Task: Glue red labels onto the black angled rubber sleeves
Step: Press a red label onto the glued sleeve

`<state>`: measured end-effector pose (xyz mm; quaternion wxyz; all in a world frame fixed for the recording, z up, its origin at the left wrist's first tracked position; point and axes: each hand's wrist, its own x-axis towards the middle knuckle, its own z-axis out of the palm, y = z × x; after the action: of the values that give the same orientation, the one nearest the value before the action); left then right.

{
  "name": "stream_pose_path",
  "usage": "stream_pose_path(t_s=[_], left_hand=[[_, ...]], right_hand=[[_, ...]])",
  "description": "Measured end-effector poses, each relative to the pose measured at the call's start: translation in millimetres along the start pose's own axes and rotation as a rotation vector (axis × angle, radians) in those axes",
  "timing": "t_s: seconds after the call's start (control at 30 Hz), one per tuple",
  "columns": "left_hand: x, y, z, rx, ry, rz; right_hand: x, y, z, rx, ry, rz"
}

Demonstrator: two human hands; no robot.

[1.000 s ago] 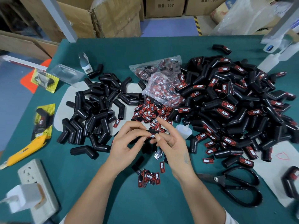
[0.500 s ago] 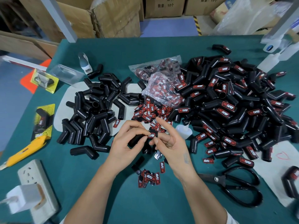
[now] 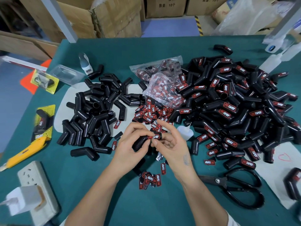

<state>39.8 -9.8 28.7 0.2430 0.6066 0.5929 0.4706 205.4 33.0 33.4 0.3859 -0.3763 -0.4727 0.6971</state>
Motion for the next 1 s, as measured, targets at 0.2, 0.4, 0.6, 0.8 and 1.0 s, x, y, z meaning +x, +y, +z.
stream_pose_path(t_s=[0.2,0.4,0.6,0.8,1.0], left_hand=[[2.2,-2.4,-3.3,-0.061,-0.003,-0.061],[2.3,-5.9,-4.2,-0.116,0.016,-0.096],[2.1,-6.3,-2.9,-0.138,0.072,-0.043],[0.3,-8.9,-2.9,-0.165,0.093,-0.056],[1.6,-6.5,-1.8,-0.093,0.110,0.029]], right_hand=[[0.4,-1.7,-2.2,-0.037,-0.037,-0.020],[0.3,0.1,-3.1,-0.047,-0.077,-0.030],[-0.2,-0.9,-2.9,-0.096,-0.119,-0.048],[-2.7,-1.3,-2.7,-0.138,-0.139,-0.071],[-3.4,-3.6,-0.2,-0.139,-0.156,-0.054]])
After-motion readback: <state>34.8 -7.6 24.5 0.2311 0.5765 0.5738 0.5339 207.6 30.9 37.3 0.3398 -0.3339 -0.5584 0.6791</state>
